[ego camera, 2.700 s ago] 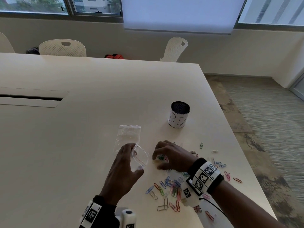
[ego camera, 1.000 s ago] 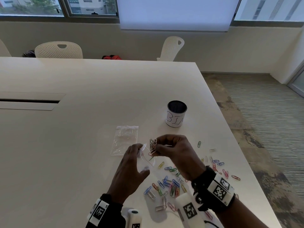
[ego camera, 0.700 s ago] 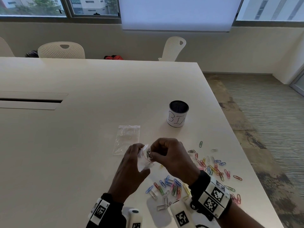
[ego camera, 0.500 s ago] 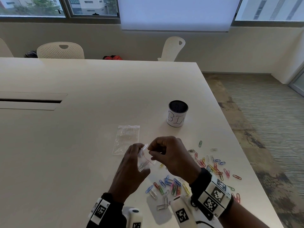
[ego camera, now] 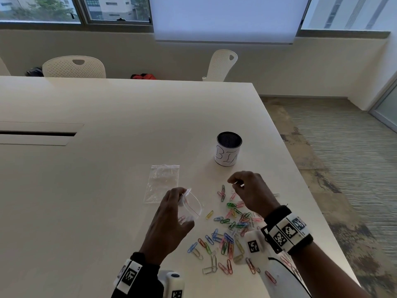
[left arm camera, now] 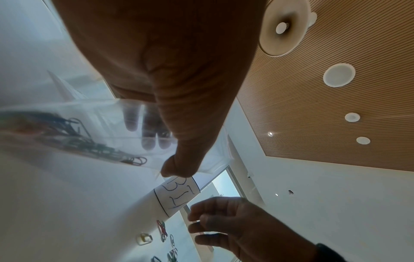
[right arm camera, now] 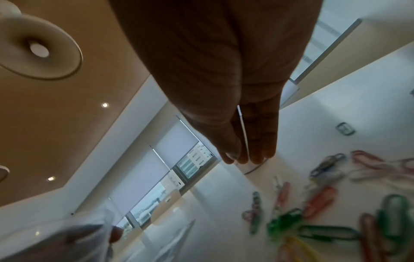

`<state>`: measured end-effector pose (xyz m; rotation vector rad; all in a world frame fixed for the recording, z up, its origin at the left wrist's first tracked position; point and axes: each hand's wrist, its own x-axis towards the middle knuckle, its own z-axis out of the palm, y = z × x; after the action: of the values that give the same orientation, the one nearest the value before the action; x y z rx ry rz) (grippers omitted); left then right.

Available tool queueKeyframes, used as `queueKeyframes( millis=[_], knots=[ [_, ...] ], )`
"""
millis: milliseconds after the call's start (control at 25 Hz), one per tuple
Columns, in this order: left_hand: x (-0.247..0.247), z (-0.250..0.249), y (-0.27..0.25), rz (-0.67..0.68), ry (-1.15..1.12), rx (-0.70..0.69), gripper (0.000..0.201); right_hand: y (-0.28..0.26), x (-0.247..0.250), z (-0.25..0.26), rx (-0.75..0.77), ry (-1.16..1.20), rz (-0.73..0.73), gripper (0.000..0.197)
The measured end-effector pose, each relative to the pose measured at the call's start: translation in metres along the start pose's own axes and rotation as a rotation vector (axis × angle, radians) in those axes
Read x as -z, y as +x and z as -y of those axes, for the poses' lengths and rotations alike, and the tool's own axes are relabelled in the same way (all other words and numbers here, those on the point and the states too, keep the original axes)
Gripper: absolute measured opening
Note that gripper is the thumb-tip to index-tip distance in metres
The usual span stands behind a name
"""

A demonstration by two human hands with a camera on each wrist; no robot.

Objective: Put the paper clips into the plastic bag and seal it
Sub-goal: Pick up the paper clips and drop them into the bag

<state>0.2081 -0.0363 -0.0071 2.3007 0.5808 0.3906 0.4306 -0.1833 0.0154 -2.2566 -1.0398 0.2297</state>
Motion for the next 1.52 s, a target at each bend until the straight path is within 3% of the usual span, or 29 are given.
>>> queueKeyframes(
  millis=[360,600,720,800,1040,1320,1520],
  knots=[
    [-0.002,0.002,0.001,0.011,-0.003,0.001,0.069,0.006,-0.017,-0.013,0.144,-0.242,0.347,0.047],
    [-0.006,0.009,0.002,-0.009,-0.003,0.003,0.070,-0.006,-0.001,-0.015,0.174,-0.296,0.460,0.037],
    [-0.008,0.010,0.003,-0.007,-0.007,0.006,0.070,-0.015,0.004,-0.009,0.168,-0.415,0.560,0.072],
    [-0.009,0.010,0.004,0.003,-0.009,0.004,0.071,-0.018,0.000,-0.007,0.167,-0.369,0.518,0.066],
    [-0.010,0.012,0.004,0.008,-0.002,0.018,0.073,-0.025,-0.014,-0.001,0.190,-0.288,0.384,0.019],
    [-0.009,0.010,0.002,0.004,-0.022,0.015,0.072,-0.022,-0.019,0.001,0.197,-0.344,0.372,0.020],
    [-0.009,0.008,0.002,0.018,-0.021,0.023,0.073,-0.016,-0.008,-0.008,0.068,-0.107,0.282,0.010]
  ],
)
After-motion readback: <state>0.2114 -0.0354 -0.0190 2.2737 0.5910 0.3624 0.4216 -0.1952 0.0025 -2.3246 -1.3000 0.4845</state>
